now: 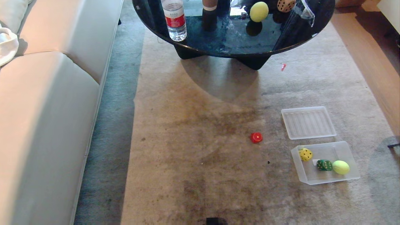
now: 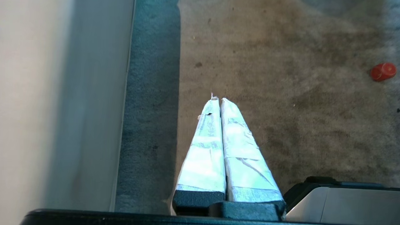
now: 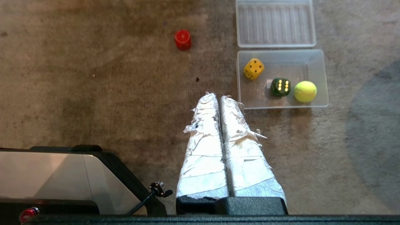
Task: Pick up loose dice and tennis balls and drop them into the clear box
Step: Find toys out of the box
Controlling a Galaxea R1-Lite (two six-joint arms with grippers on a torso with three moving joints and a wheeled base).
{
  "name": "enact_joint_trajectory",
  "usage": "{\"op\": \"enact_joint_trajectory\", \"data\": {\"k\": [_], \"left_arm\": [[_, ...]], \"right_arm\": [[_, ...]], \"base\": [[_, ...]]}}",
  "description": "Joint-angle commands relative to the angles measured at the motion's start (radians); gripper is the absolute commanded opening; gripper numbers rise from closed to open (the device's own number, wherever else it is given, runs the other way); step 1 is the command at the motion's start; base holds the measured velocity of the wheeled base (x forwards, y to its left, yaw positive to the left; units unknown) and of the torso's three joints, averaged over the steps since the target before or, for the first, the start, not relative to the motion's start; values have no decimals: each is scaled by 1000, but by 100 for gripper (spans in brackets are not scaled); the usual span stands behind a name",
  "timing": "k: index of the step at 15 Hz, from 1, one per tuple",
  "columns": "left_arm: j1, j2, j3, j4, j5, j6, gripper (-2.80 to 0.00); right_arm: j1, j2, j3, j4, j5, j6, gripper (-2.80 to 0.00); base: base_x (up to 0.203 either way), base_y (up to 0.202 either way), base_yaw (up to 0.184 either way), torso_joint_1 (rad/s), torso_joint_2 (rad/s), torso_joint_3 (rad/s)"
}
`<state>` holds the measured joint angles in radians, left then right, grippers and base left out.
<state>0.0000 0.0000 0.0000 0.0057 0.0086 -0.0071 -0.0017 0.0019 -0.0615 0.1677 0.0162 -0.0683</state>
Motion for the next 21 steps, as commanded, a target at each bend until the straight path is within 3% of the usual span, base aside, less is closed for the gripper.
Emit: {"op": "enact_joint_trajectory", "data": {"k": [1, 21], "left_arm": [[0, 0, 0, 0, 1, -1, -280], [0, 0, 0, 0, 1, 1, -280]], "right_arm": [[0, 0, 0, 1, 1, -1, -280], [0, 0, 0, 1, 1, -1, -280]], "base": [[0, 0, 0, 2, 6, -184], [0, 0, 0, 2, 3, -197]]}}
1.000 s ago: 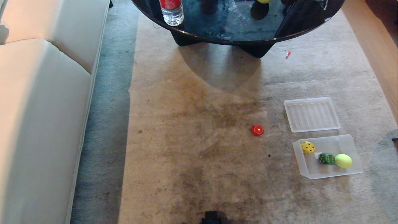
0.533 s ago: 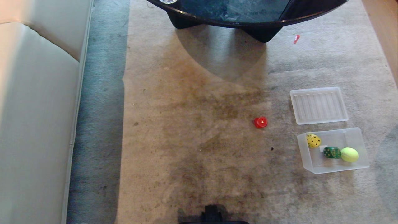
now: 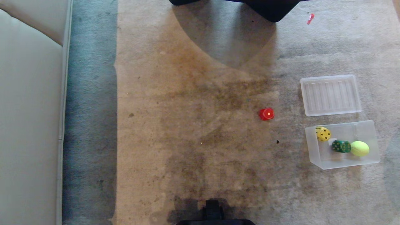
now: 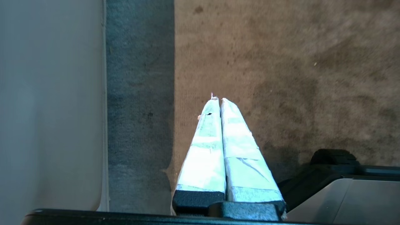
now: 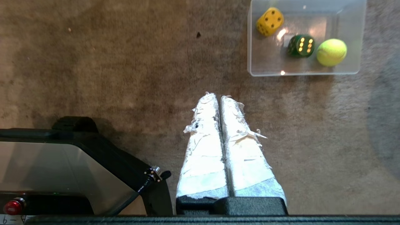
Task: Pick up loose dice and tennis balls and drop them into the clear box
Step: Find toys out of the box
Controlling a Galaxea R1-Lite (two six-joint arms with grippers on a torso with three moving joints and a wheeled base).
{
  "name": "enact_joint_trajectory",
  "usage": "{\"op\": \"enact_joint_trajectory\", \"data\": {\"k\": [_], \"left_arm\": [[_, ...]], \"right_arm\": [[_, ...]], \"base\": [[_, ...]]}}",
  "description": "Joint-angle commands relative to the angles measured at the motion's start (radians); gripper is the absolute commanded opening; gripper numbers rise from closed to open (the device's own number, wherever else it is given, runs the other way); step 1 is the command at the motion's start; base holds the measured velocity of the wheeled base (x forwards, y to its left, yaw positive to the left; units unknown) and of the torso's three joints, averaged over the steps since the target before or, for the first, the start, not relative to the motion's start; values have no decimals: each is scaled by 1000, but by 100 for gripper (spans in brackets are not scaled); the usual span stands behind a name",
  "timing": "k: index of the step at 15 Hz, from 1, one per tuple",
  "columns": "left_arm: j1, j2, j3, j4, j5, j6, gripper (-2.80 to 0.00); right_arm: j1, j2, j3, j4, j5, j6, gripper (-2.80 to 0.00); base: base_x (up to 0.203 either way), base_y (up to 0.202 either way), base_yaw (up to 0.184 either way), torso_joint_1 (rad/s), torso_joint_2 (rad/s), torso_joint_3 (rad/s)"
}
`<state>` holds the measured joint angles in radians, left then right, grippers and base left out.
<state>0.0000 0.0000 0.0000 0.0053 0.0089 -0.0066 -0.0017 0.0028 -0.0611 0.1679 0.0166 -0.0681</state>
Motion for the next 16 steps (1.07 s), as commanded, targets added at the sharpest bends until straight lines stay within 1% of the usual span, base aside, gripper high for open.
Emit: {"op": "enact_joint_trajectory", "data": {"k": [1, 5, 14, 16], "left_arm": [[0, 0, 0, 1, 0, 0, -280], [0, 0, 0, 1, 0, 0, -280], [0, 0, 0, 1, 0, 0, -280], [0, 0, 0, 1, 0, 0, -280]], "right_arm": [[0, -1, 0, 1, 0, -1, -280], [0, -1, 0, 1, 0, -2, -280], [0, -1, 0, -1, 2, -4, -280], [0, 2, -10, 19, -10, -4, -280]], "base": [[0, 0, 0, 2, 2, -198], [0, 0, 0, 2, 1, -170], [0, 0, 0, 1, 1, -9], [0, 0, 0, 0, 0, 0]]}}
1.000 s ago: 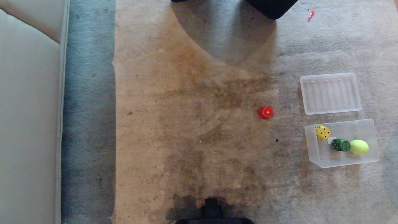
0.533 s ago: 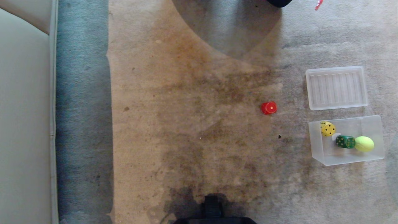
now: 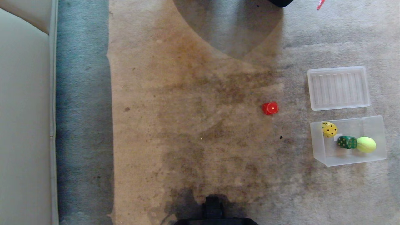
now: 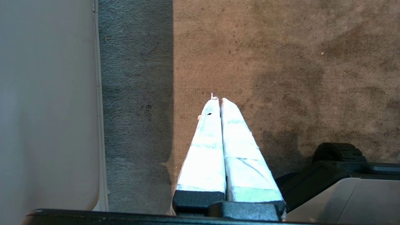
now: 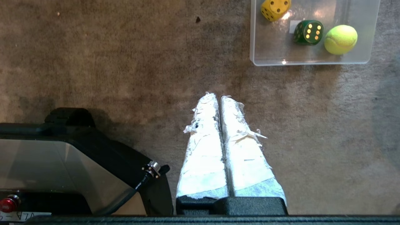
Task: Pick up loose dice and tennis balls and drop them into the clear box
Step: Find toys out of the box, then pick up toys out of the box
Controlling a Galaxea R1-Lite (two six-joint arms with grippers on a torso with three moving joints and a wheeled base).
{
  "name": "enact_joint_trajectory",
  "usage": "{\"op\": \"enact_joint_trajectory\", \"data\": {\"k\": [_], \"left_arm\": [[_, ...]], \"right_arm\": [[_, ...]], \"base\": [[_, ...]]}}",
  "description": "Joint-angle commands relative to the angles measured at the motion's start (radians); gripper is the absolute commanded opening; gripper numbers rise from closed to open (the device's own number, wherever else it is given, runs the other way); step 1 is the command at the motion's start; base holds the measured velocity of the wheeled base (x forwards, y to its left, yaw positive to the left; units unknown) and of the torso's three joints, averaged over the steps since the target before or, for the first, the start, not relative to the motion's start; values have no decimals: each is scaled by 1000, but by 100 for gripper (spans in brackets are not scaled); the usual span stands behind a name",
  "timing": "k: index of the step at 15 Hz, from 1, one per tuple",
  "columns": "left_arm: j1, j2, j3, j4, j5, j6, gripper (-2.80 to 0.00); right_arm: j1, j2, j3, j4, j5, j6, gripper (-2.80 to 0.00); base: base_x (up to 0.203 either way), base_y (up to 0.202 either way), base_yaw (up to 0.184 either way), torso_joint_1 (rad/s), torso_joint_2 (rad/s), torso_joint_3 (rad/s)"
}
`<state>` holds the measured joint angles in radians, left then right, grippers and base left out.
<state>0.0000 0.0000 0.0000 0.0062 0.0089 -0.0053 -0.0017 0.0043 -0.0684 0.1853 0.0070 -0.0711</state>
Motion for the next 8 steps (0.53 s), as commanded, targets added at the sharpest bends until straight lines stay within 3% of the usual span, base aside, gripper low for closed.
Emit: {"op": "enact_joint_trajectory", "data": {"k": [1, 5, 8], "left_arm": [[0, 0, 0, 0, 0, -1, -280], [0, 0, 0, 0, 0, -1, -280], [0, 0, 0, 0, 0, -1, -280]], "right_arm": [[0, 10, -24, 9, 2, -1, -280], [0, 245, -280, 111, 20, 0, -280], [1, 476, -363, 133, 46, 30, -280]], "base": [[0, 0, 0, 0, 0, 0], [0, 0, 0, 0, 0, 0], [0, 0, 0, 0, 0, 0]]}}
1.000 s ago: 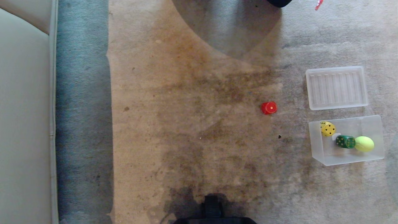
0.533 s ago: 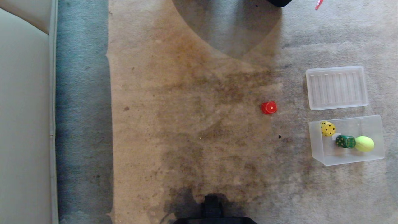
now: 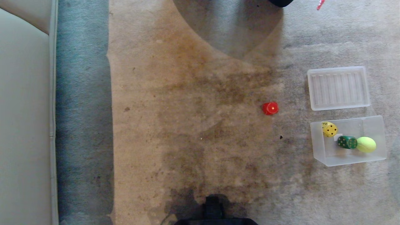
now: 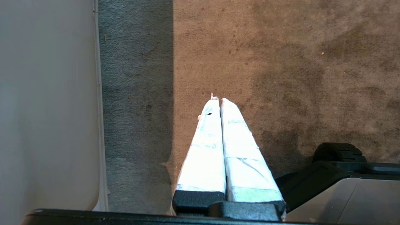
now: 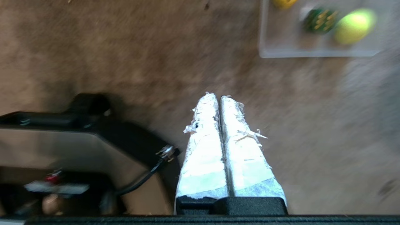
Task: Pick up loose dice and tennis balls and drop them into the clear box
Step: Pick up toys out of the box
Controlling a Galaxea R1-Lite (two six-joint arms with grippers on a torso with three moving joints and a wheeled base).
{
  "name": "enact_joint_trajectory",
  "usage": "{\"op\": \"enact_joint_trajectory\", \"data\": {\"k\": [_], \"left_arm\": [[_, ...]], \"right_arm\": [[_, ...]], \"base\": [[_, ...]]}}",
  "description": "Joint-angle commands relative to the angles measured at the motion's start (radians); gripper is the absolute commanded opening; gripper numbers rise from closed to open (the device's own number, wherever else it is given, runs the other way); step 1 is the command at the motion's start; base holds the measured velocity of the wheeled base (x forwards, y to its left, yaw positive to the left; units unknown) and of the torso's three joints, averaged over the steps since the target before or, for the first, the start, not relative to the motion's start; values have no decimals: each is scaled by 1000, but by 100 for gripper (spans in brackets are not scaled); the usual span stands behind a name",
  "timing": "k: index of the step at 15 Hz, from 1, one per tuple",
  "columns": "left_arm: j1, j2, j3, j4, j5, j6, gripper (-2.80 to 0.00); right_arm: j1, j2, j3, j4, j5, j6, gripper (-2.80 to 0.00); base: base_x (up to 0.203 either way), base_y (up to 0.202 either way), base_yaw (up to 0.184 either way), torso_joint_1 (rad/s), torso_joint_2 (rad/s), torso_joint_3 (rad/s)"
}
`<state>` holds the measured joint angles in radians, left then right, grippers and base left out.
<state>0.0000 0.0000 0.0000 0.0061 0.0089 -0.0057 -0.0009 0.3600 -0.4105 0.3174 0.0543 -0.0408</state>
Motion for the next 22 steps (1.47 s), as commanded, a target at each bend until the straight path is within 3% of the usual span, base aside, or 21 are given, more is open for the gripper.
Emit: {"op": "enact_joint_trajectory", "data": {"k": [1, 4, 8, 11, 15, 19, 20, 22], "left_arm": [[0, 0, 0, 0, 0, 0, -280], [0, 0, 0, 0, 0, 0, -280], [0, 0, 0, 0, 0, 0, -280], [0, 0, 0, 0, 0, 0, -280], [0, 0, 0, 0, 0, 0, -280], [0, 0, 0, 0, 0, 0, -280], [0, 0, 0, 0, 0, 0, -280], [0, 0, 0, 0, 0, 0, -280]], "right_arm": [[2, 213, -47, -7, 19, 33, -280], [5, 442, -100, -100, 64, 94, -280], [8, 908, -176, -368, 89, 123, -280], [29, 1178, -340, -468, 100, 140, -280], [49, 1378, -507, -519, 116, 151, -280], [76, 1477, -554, -572, 117, 124, -280], [81, 1513, -564, -576, 117, 83, 0], [83, 1539, -576, -599, 117, 35, 0]], "base": [[0, 0, 0, 0, 0, 0], [0, 0, 0, 0, 0, 0], [0, 0, 0, 0, 0, 0], [0, 0, 0, 0, 0, 0], [0, 0, 0, 0, 0, 0], [0, 0, 0, 0, 0, 0], [0, 0, 0, 0, 0, 0], [0, 0, 0, 0, 0, 0]]}}
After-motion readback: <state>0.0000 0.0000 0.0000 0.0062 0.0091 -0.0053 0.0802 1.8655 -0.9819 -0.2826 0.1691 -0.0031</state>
